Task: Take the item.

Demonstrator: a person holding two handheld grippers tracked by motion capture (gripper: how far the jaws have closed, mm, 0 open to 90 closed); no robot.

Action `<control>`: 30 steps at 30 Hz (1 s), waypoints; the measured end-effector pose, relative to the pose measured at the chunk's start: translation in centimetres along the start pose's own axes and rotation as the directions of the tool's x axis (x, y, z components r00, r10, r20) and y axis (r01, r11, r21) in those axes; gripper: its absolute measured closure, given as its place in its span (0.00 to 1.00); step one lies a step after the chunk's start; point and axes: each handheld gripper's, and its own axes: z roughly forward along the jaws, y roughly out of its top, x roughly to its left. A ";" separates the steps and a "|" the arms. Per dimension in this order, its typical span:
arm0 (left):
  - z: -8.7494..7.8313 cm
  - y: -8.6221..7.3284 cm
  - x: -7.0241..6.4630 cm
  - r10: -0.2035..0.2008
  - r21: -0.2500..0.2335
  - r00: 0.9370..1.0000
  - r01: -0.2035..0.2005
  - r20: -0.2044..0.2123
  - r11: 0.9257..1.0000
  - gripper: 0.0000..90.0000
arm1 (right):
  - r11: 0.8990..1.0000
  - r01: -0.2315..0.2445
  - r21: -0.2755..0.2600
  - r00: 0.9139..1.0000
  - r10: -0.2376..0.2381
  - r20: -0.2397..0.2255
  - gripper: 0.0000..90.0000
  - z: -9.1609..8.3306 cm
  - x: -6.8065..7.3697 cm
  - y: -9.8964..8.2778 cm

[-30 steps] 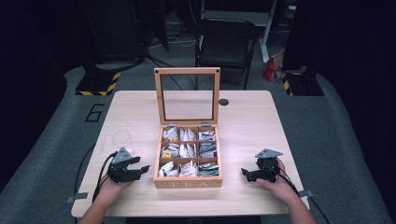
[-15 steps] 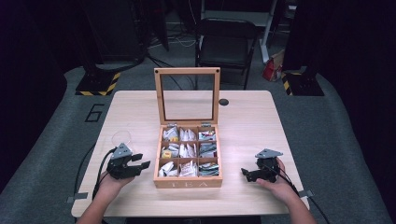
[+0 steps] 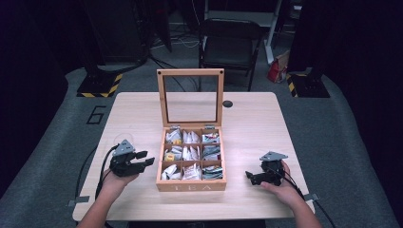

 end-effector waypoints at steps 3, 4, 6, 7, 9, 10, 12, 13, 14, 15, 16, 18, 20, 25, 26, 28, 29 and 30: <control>0.0 0.4 -0.1 0.005 0.001 1.000 -0.005 0.006 1.000 0.61 | 1.000 -0.001 -0.001 1.000 0.001 0.002 0.00 0.0 0.0 0.0; 0.1 0.8 -0.3 0.011 -0.003 1.000 -0.011 0.012 1.000 0.61 | 1.000 0.000 0.001 1.000 0.000 0.000 0.00 0.0 0.0 0.0; 0.3 1.1 -0.5 0.017 -0.004 1.000 -0.017 0.017 1.000 0.61 | 1.000 0.000 0.000 1.000 0.000 0.000 0.00 0.0 0.0 0.0; 0.3 1.1 -0.5 0.017 -0.004 1.000 -0.017 0.017 1.000 0.61 | 1.000 0.000 0.000 1.000 0.000 0.000 0.00 0.0 0.0 0.0; 0.5 1.5 -0.7 0.025 -0.007 1.000 -0.024 0.018 1.000 0.61 | 1.000 0.000 0.000 1.000 0.000 0.000 0.00 0.0 0.0 0.0; 0.7 1.7 -0.8 0.027 -0.011 0.999 -0.027 0.024 1.000 0.61 | 1.000 0.000 0.001 1.000 0.000 0.000 0.00 0.0 0.0 0.0; 0.9 2.0 -0.9 0.032 -0.009 0.999 -0.032 0.032 0.999 0.62 | 1.000 -0.001 0.000 1.000 0.001 0.000 0.00 0.0 0.0 0.0; 0.9 2.0 -0.9 0.032 -0.009 0.999 -0.032 0.032 0.999 0.62 | 1.000 -0.001 0.000 1.000 0.001 0.000 0.00 0.0 0.0 0.0; 1.1 2.1 -1.0 0.034 -0.014 0.999 -0.034 0.035 0.999 0.62 | 1.000 0.000 0.000 1.000 0.000 0.000 0.00 0.0 0.0 0.0; 1.1 2.1 -1.0 0.034 -0.014 0.999 -0.034 0.035 0.999 0.62 | 1.000 0.000 0.000 1.000 0.000 0.000 0.00 0.0 0.0 0.0; 1.2 2.2 -1.0 0.034 -0.011 0.999 -0.034 0.036 0.999 0.62 | 1.000 -0.001 -0.001 1.000 0.001 0.002 0.00 0.0 0.0 0.0; 1.4 2.3 -1.1 0.036 -0.006 0.999 -0.036 0.033 0.999 0.62 | 1.000 0.000 0.000 1.000 0.000 0.000 0.00 0.0 0.0 0.0; 1.6 2.4 -1.1 0.026 -0.006 0.999 -0.025 0.034 1.000 0.62 | 1.000 0.000 -0.002 1.000 0.000 0.002 0.00 0.0 0.0 0.0; 2.1 2.6 -1.2 0.034 0.001 0.998 -0.035 0.045 0.999 0.62 | 1.000 0.000 0.000 1.000 0.000 0.000 0.00 0.0 0.0 0.0; 2.1 2.6 -1.2 0.034 0.001 0.998 -0.035 0.045 0.999 0.62 | 1.000 0.000 0.000 1.000 0.000 0.000 0.00 0.0 0.0 0.0; 2.3 2.7 -1.3 0.033 0.001 0.998 -0.033 0.047 0.999 0.62 | 1.000 -0.001 0.001 1.000 0.001 0.000 0.00 0.0 0.0 0.0; 2.4 2.8 -1.3 0.029 0.006 0.998 -0.029 0.052 1.000 0.62 | 1.000 -0.001 0.001 1.000 0.001 0.000 0.00 0.0 0.0 0.0; 2.7 2.8 -1.4 0.031 0.005 0.998 -0.031 0.051 1.000 0.62 | 1.000 0.000 0.000 1.000 0.000 0.000 0.00 0.0 0.0 0.0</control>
